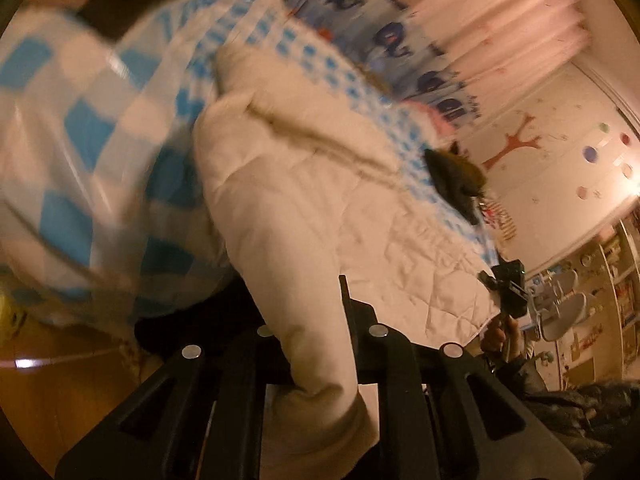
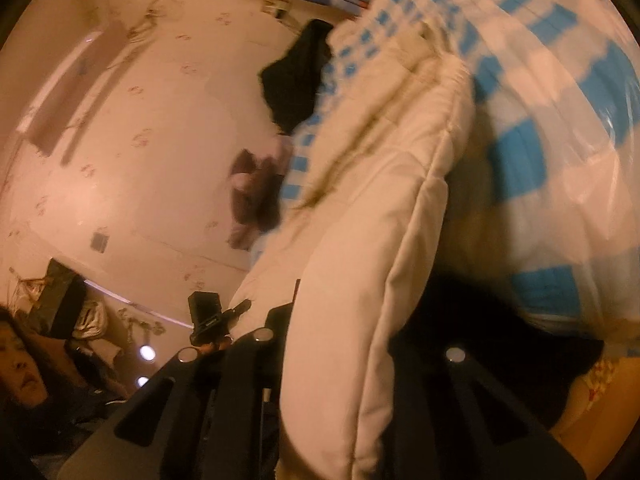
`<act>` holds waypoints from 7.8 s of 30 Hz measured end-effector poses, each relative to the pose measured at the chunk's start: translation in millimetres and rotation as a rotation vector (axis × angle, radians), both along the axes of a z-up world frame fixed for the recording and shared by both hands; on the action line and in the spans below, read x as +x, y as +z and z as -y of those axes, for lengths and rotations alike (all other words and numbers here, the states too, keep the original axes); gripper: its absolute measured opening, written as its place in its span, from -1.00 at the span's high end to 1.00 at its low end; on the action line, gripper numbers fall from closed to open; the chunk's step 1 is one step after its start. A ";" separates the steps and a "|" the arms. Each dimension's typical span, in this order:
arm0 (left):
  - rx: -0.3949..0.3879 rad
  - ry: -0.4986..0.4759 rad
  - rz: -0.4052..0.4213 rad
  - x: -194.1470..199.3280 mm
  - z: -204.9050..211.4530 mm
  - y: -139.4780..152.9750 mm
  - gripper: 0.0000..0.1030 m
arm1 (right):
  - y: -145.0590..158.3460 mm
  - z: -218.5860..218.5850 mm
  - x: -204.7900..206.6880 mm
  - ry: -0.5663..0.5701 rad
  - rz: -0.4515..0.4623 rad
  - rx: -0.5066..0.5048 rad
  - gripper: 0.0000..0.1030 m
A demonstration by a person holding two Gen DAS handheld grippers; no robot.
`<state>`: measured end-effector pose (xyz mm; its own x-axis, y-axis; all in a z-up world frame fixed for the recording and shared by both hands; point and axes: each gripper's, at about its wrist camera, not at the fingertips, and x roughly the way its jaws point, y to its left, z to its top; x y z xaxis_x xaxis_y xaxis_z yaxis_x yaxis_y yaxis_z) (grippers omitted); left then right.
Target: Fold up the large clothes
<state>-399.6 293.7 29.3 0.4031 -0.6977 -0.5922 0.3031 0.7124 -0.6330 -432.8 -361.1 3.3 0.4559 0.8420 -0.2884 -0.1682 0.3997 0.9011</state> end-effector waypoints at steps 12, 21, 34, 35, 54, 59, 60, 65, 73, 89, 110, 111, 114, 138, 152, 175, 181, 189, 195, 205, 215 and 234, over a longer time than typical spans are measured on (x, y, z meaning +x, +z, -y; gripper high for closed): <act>-0.062 0.044 -0.063 -5.2 -26.7 -29.8 0.79 | -16.2 7.0 -6.1 -0.026 -0.015 0.069 0.70; -0.140 0.087 0.062 22.9 -24.7 22.8 0.79 | 29.9 8.0 33.9 -0.043 0.114 0.125 0.70; -0.185 0.127 0.152 95.1 -15.7 70.9 0.78 | 65.2 11.5 115.8 -0.061 0.171 0.152 0.70; -0.185 0.129 0.155 99.9 -14.4 72.8 0.78 | 67.0 12.2 121.8 -0.062 0.172 0.151 0.70; -0.192 0.247 0.150 242.5 5.6 72.9 0.78 | 36.8 26.5 272.6 -0.158 0.044 0.139 0.70; -0.173 0.303 0.106 282.8 11.2 49.2 0.78 | 7.7 27.8 307.1 -0.193 -0.031 0.121 0.70; -0.160 0.320 0.093 292.9 12.6 41.6 0.78 | 0.7 27.8 314.1 -0.198 -0.048 0.117 0.70; -0.119 0.385 0.018 332.3 15.7 3.6 0.78 | -35.5 29.6 347.2 -0.229 -0.129 0.084 0.70; -0.040 0.424 -0.154 388.5 25.1 -63.6 0.70 | -76.1 34.0 378.5 -0.247 -0.246 0.116 0.55; -0.395 0.493 -0.072 401.0 9.5 31.8 -0.67 | 1.9 39.5 364.6 -0.330 -0.179 0.106 -0.76; 0.490 -0.018 -0.074 461.7 277.3 -77.4 -0.78 | -60.2 -111.8 455.9 -0.074 -0.156 -0.940 -0.86; 0.484 -0.014 -0.063 458.6 274.3 -67.8 -0.78 | -51.8 -110.3 453.7 -0.088 -0.137 -0.927 -0.86; 0.456 0.045 0.041 444.6 244.0 -22.3 -0.78 | -20.2 -100.1 445.5 -0.173 -0.041 -0.884 -0.86; 0.359 0.248 0.003 320.4 82.3 -37.3 -0.79 | -54.7 -74.2 331.5 -0.198 -0.150 -0.975 -0.87; 0.363 0.267 -0.185 257.5 49.1 -43.4 -0.79 | -57.2 -85.0 270.4 -0.154 -0.220 -0.929 -0.87; -0.307 0.233 -0.151 175.2 40.7 -81.5 -0.79 | -74.0 -287.2 263.2 -0.082 -0.213 -0.026 -0.88; -0.360 0.200 -0.213 193.4 61.3 -96.0 -0.79 | -61.6 -283.1 267.9 -0.102 -0.194 0.063 -0.88; -0.354 0.302 -0.257 223.1 70.9 -114.6 -0.79 | -58.3 -275.4 268.3 -0.093 -0.191 0.128 -0.88; -0.345 0.416 -0.247 248.4 62.0 -118.9 -0.79 | -70.7 -266.8 252.0 -0.048 -0.211 0.059 -0.88; -0.231 0.477 -0.197 257.8 65.3 -107.8 -0.79 | -86.2 -87.0 179.1 -0.409 -0.226 0.035 -0.85; -0.088 0.487 -0.156 265.1 75.4 -98.9 -0.79 | -88.7 -50.7 171.1 -0.573 -0.186 0.097 -0.87; -0.199 0.537 -0.218 270.6 58.1 -114.9 -0.79 | -88.9 -20.0 178.7 -0.700 -0.263 0.108 -0.87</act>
